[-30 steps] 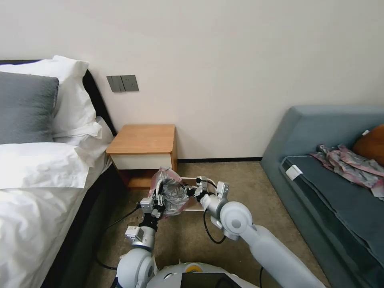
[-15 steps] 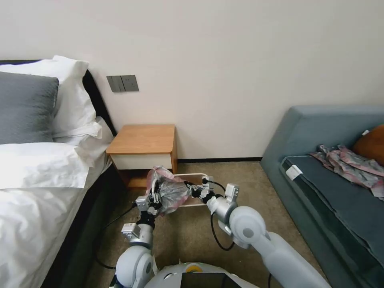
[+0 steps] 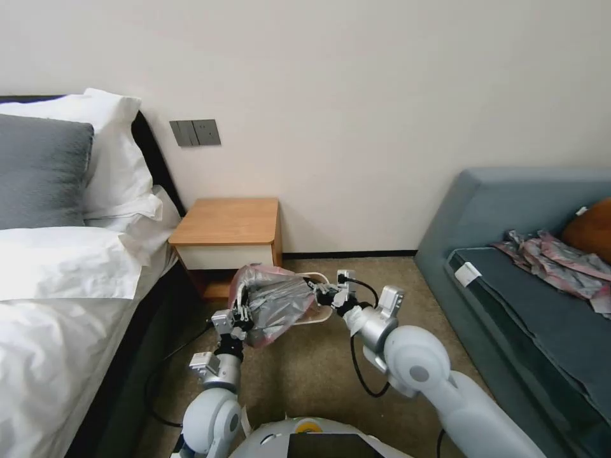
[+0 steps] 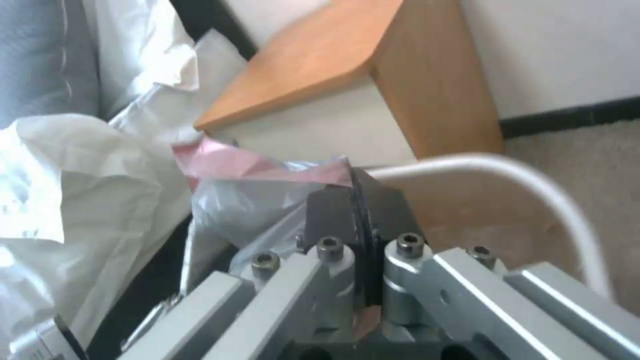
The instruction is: Pick up the garbage bag from the table and place it over the trash can.
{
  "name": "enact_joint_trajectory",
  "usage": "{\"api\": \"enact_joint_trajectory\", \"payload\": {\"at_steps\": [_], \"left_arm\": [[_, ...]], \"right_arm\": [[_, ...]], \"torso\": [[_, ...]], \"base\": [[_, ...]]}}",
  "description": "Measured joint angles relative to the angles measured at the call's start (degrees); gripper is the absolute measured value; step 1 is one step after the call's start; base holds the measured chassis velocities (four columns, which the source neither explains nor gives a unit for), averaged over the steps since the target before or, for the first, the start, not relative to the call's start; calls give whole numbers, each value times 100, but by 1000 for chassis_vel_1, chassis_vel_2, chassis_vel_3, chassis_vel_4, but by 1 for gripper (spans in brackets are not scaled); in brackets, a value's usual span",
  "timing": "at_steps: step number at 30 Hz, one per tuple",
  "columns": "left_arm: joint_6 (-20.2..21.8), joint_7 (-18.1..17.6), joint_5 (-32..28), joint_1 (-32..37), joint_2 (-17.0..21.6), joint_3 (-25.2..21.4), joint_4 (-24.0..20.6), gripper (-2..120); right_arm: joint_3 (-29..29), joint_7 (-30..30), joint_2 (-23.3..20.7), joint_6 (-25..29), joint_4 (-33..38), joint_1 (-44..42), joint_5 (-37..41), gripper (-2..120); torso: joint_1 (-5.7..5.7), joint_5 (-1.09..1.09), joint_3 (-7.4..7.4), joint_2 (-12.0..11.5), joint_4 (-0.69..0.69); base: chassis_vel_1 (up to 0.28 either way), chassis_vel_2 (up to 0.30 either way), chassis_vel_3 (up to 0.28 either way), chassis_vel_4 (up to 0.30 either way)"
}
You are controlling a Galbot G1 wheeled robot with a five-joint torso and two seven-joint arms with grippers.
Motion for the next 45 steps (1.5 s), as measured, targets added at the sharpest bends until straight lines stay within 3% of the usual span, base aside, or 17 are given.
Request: {"api": "enact_joint_trajectory", "payload": {"at_steps": [21,37,45], "left_arm": [[-128,175,-35,-1,-7,-9,26,5],[-162,392,-507,-208,-52,-334,88,5],[-235,561,-692,-224,13,-455,87,5]], "right_arm": [[98,30,-135,-137,-975,936,143,0],[563,839,-149,-440,-1091,1151,2517,0],[661,864,4,-521,-1447,1334,3417,0]], "torso": [[0,1,0,-1,1],[0,0,0,-1,0],[0,0,0,0,0]], "base": [[0,0,0,0],[0,0,0,0],[0,0,0,0]]}}
